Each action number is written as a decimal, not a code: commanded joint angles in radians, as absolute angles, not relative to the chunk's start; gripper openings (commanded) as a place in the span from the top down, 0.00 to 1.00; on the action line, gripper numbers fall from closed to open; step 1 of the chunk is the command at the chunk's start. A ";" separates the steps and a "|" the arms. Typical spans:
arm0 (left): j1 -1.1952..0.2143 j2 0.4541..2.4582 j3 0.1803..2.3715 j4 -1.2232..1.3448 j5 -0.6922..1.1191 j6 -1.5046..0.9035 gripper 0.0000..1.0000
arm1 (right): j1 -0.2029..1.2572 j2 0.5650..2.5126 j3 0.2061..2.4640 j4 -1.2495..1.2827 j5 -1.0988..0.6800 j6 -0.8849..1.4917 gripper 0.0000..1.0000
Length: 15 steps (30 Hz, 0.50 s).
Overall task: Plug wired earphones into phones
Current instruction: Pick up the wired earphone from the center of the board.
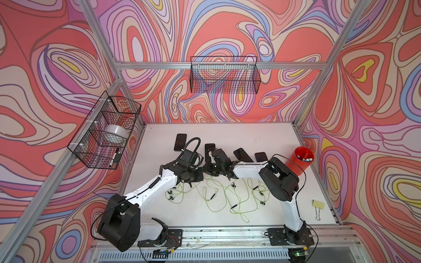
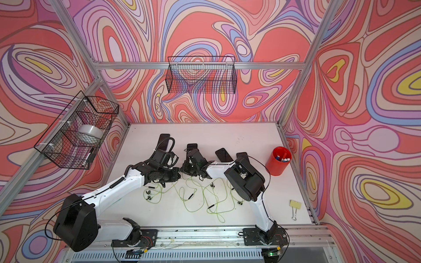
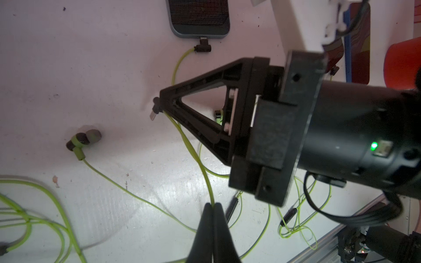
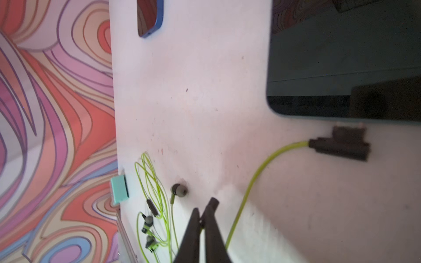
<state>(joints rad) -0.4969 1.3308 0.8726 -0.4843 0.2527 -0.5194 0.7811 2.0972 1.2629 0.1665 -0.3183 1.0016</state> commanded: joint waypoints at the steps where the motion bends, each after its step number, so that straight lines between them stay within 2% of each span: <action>1: -0.502 1.286 0.868 -0.477 0.227 -0.508 1.00 | 0.785 2.065 1.244 0.163 -0.283 0.970 1.00; 6: -0.502 1.264 0.886 -0.472 0.230 -0.506 1.00 | 0.781 2.037 1.242 0.143 -0.291 0.951 1.00; 10: -0.503 1.274 0.897 -0.490 0.220 -0.472 1.00 | 0.776 2.019 1.230 0.123 -0.290 0.977 0.65; 13: -0.502 1.272 0.894 -0.485 0.213 -0.437 1.00 | 0.770 1.990 1.207 0.116 -0.269 1.008 0.49; 15: -0.502 1.272 0.889 -0.480 0.203 -0.411 1.00 | 0.767 1.967 1.192 0.106 -0.249 1.022 0.45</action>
<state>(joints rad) -0.4973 1.2770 0.8753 -0.4816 0.2287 -0.4694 0.7769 2.0216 1.2148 0.1291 -0.2825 1.0000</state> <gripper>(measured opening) 0.047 0.543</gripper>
